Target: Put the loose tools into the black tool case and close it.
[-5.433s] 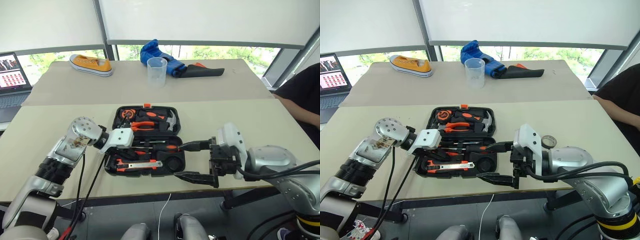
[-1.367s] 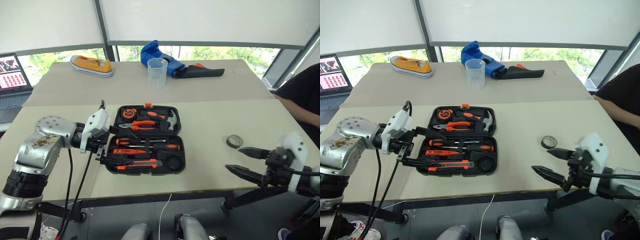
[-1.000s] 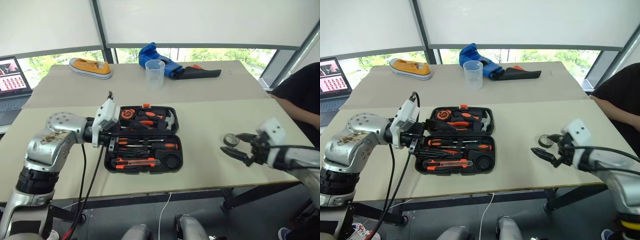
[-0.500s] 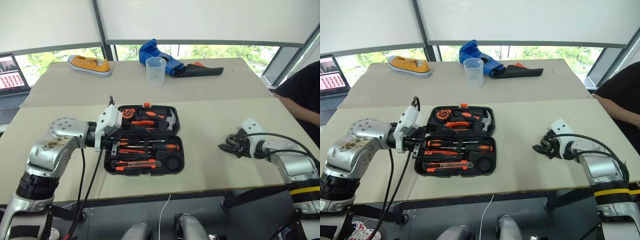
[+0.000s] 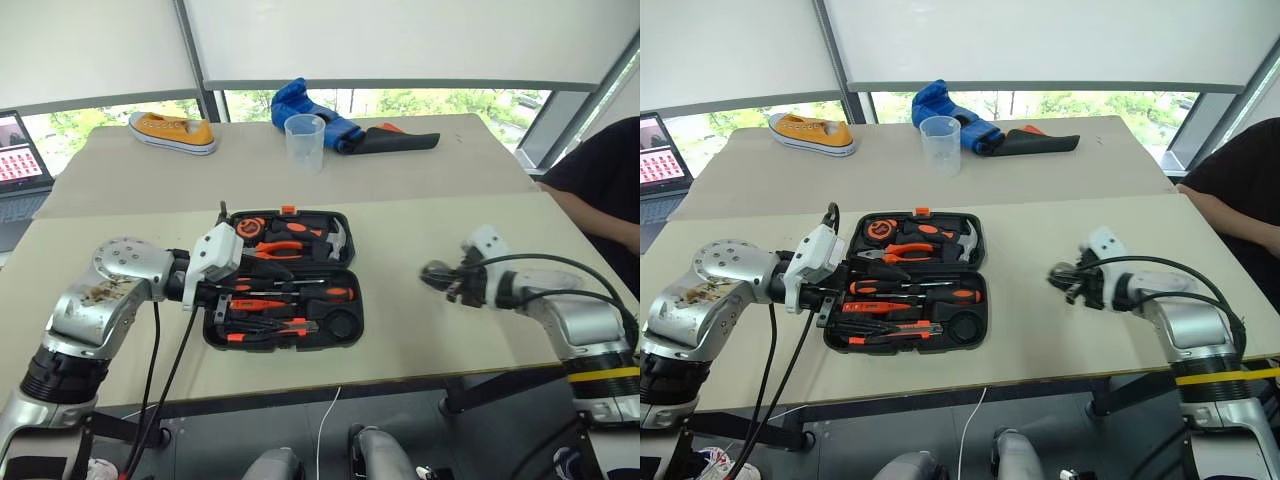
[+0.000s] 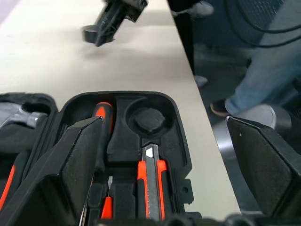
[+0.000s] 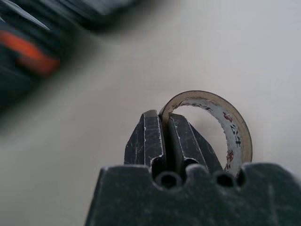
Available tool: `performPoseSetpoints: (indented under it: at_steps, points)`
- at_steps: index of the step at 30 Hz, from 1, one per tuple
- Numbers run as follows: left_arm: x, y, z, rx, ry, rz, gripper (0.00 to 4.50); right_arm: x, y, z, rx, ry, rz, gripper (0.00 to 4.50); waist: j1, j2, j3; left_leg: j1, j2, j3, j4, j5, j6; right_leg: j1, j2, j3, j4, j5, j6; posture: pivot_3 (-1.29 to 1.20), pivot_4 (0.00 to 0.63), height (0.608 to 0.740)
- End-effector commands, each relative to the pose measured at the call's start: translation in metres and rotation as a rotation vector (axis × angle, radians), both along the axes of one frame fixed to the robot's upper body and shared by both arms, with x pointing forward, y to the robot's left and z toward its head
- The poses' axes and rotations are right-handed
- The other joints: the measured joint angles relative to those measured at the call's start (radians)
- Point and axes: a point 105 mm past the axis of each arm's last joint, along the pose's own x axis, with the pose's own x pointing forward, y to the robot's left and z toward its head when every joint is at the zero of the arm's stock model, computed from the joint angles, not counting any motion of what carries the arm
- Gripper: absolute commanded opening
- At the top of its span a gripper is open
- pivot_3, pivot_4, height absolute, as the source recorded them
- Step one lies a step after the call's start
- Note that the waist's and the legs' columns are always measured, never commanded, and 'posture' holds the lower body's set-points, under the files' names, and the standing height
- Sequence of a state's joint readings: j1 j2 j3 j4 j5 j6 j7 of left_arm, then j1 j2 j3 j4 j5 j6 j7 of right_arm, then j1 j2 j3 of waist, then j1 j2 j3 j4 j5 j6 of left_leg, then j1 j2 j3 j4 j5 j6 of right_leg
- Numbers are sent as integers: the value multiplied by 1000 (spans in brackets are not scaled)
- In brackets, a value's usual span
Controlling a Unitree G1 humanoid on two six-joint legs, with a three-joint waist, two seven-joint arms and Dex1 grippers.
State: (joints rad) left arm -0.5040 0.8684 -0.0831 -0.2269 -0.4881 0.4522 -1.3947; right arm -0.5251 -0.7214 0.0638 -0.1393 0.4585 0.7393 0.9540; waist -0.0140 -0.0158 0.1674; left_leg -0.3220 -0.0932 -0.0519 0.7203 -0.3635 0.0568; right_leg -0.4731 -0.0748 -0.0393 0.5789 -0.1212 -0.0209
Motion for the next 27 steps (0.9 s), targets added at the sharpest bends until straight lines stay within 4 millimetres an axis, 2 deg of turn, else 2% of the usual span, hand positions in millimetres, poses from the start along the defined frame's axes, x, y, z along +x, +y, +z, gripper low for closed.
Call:
performPoseSetpoints:
  at_steps: [1,5,11,13,14,15,16,21,27]
  points:
    - [-4,6,-2,63,-35,-28,4500,-30,55,14,-7,-47,236,21,1,0,0,0,0,0,0,0,0,0,0,0,0,0,0,0,150,731]
    - [-6,9,-6,79,-35,-30,4500,-42,83,5,-51,-39,338,21,10,0,0,0,-1,-1,0,0,0,0,0,-1,0,0,0,0,150,731]
    - [-6,12,-6,84,-36,-12,4500,-48,91,-19,-130,1,393,21,16,0,0,0,-2,0,0,0,0,0,0,-6,0,0,0,0,150,731]
    - [-6,13,-6,85,-38,-3,4500,-52,90,-26,-161,17,415,793,14,0,0,0,-2,0,0,0,0,0,0,-7,0,0,0,0,150,731]
    - [-5,14,-6,85,-41,3,4500,-56,87,-29,-178,30,430,955,13,0,0,0,-2,0,0,0,0,0,0,-7,0,0,0,0,150,731]
    - [-5,15,-5,85,-43,7,4500,-58,86,-30,-188,39,440,1374,13,0,0,0,-2,0,0,0,0,-1,0,-7,0,0,0,0,150,731]
    - [-4,15,-5,84,-44,11,4500,-59,85,-31,-192,45,447,1560,12,0,0,0,-2,0,0,0,0,0,0,-7,0,0,0,0,150,731]
    - [-3,16,-5,81,-49,18,4500,-58,86,-31,-194,36,450,3244,7,0,0,0,-2,0,0,0,0,0,0,-7,0,0,0,0,150,731]
    - [0,16,-7,81,-58,23,4500,-56,82,-22,-190,33,448,3244,3,0,0,0,-2,0,0,0,0,0,0,-6,0,0,0,0,150,731]
